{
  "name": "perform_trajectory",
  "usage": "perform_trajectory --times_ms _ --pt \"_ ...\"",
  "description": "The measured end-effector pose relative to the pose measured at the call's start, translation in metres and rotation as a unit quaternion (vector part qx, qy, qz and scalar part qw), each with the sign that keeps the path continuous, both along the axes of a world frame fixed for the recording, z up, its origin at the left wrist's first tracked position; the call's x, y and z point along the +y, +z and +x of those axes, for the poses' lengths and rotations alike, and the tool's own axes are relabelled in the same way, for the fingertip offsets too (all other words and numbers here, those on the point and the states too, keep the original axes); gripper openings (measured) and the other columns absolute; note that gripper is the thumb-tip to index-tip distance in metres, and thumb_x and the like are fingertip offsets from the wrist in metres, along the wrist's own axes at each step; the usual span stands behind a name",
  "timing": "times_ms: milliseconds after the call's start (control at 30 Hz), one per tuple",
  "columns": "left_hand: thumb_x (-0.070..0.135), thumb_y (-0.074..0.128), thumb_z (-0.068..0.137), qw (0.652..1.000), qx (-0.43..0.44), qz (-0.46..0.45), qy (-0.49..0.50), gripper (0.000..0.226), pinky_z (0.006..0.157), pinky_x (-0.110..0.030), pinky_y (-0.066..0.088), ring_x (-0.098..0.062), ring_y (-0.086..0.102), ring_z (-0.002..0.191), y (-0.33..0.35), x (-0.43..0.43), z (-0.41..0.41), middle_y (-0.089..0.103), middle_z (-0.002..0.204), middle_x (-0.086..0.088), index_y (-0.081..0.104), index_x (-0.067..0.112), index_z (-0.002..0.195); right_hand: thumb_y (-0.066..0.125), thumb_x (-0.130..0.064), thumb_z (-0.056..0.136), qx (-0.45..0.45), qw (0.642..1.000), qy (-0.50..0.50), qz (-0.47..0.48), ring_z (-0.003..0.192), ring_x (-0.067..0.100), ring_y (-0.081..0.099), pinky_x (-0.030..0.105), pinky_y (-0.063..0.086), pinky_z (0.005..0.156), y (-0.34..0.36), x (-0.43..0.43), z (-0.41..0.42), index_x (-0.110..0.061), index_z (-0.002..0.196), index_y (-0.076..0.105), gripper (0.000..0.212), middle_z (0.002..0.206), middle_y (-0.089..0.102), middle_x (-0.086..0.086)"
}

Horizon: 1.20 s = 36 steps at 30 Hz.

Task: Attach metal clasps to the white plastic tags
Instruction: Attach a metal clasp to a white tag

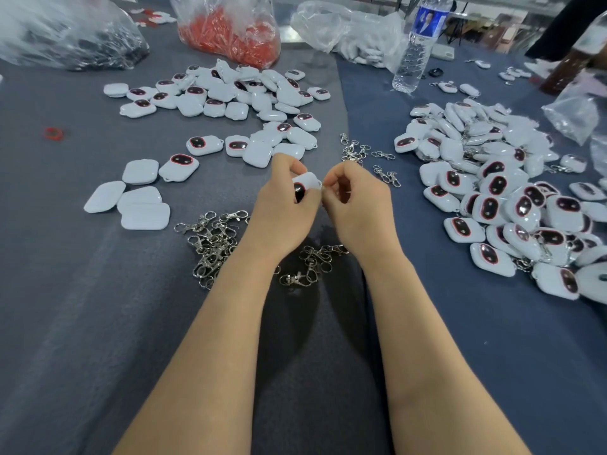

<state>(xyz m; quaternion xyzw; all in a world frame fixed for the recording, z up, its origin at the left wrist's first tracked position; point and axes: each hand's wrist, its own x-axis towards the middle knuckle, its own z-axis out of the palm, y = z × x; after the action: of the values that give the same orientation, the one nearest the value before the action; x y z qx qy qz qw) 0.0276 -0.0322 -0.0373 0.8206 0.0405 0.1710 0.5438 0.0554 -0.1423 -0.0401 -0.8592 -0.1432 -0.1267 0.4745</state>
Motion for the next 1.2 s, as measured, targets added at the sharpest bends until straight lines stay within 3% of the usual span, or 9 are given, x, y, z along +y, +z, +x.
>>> perform_trajectory --times_ms 100,267,633,700,767,867,1000,1100,1200 --pt "0.009 0.050 0.088 0.983 0.033 -0.180 0.007 0.014 0.045 -0.017 0.037 -0.002 0.043 0.043 0.007 -0.002 0.002 0.047 0.072 0.004 0.044 0.018 0.095 0.058 -0.004 0.087 -0.013 0.998 0.004 0.065 0.076 0.011 0.054 0.008 0.039 0.066 0.004 0.003 -0.002 -0.019 0.089 0.058 0.015 0.086 0.062 0.001" --pt "0.008 0.040 0.091 0.830 0.128 -0.530 -0.113 0.008 0.036 -0.015 0.023 -0.002 0.027 0.035 0.016 0.005 0.002 0.038 0.070 0.001 0.046 0.011 0.086 0.058 -0.004 0.090 0.011 0.987 0.042 0.157 0.081 0.001 0.059 0.011 0.045 0.074 0.011 0.005 -0.003 -0.019 0.093 0.063 0.016 0.088 0.064 -0.007" --pt "0.009 0.041 0.079 0.650 0.188 -0.712 -0.187 0.014 0.032 -0.011 0.025 -0.004 0.032 0.029 0.013 0.015 0.001 0.045 0.073 -0.002 0.052 0.001 0.083 0.059 -0.001 0.090 0.056 0.972 0.047 0.222 0.065 -0.006 0.061 0.009 0.046 0.066 0.013 0.009 -0.006 -0.011 0.092 0.067 0.013 0.074 0.065 -0.008" --pt "0.008 0.039 0.083 0.698 0.191 -0.671 -0.160 0.011 0.032 -0.011 0.023 -0.004 0.030 0.029 0.013 0.012 0.001 0.045 0.072 -0.001 0.050 0.004 0.082 0.059 -0.008 0.091 0.014 0.990 0.001 0.137 0.065 -0.003 0.057 0.008 0.041 0.065 0.011 0.010 -0.006 -0.015 0.089 0.068 0.011 0.072 0.062 -0.011" --pt "0.008 0.041 0.087 0.814 0.179 -0.547 -0.074 0.009 0.035 -0.014 0.022 -0.002 0.029 0.032 0.013 0.009 0.002 0.042 0.071 0.000 0.046 0.011 0.081 0.057 -0.011 0.092 -0.032 0.999 -0.026 0.025 0.067 0.003 0.050 0.010 0.037 0.065 0.008 0.010 -0.006 -0.015 0.090 0.069 0.012 0.075 0.061 -0.006" --pt "0.011 0.050 0.086 0.977 0.090 -0.175 0.081 0.007 0.046 -0.021 0.031 -0.008 0.042 0.051 0.010 0.006 0.002 0.046 0.073 0.005 0.049 0.017 0.085 0.053 -0.009 0.093 -0.042 0.994 -0.018 -0.101 0.077 0.015 0.051 0.023 0.037 0.069 0.004 0.009 -0.004 -0.012 0.088 0.068 0.015 0.083 0.061 0.001" --pt "0.016 0.050 0.090 0.988 -0.009 0.146 0.046 0.011 0.064 -0.026 0.029 -0.019 0.047 0.077 -0.001 0.003 -0.002 0.053 0.093 0.002 0.051 0.016 0.101 0.049 -0.006 0.087 0.003 0.971 0.010 -0.239 0.077 0.021 0.047 0.029 0.032 0.064 0.001 0.007 -0.001 -0.019 0.079 0.055 0.016 0.077 0.051 -0.003" --pt "0.013 0.051 0.089 0.998 0.001 0.027 0.056 0.012 0.061 -0.026 0.033 -0.014 0.049 0.071 0.002 0.000 0.004 0.054 0.088 0.004 0.052 0.017 0.100 0.048 -0.012 0.093 0.014 0.992 -0.001 -0.129 0.078 0.019 0.050 0.029 0.037 0.066 0.000 0.010 -0.004 -0.017 0.083 0.052 0.012 0.079 0.055 -0.002" --pt "0.007 0.045 0.089 0.921 0.081 -0.381 0.016 0.013 0.043 -0.018 0.029 -0.005 0.037 0.044 0.010 0.001 0.009 0.047 0.070 0.003 0.050 0.016 0.082 0.052 -0.007 0.092 0.053 0.996 0.012 0.071 0.076 0.009 0.053 0.011 0.039 0.064 0.005 0.014 -0.005 -0.024 0.080 0.050 0.021 0.079 0.055 -0.010"
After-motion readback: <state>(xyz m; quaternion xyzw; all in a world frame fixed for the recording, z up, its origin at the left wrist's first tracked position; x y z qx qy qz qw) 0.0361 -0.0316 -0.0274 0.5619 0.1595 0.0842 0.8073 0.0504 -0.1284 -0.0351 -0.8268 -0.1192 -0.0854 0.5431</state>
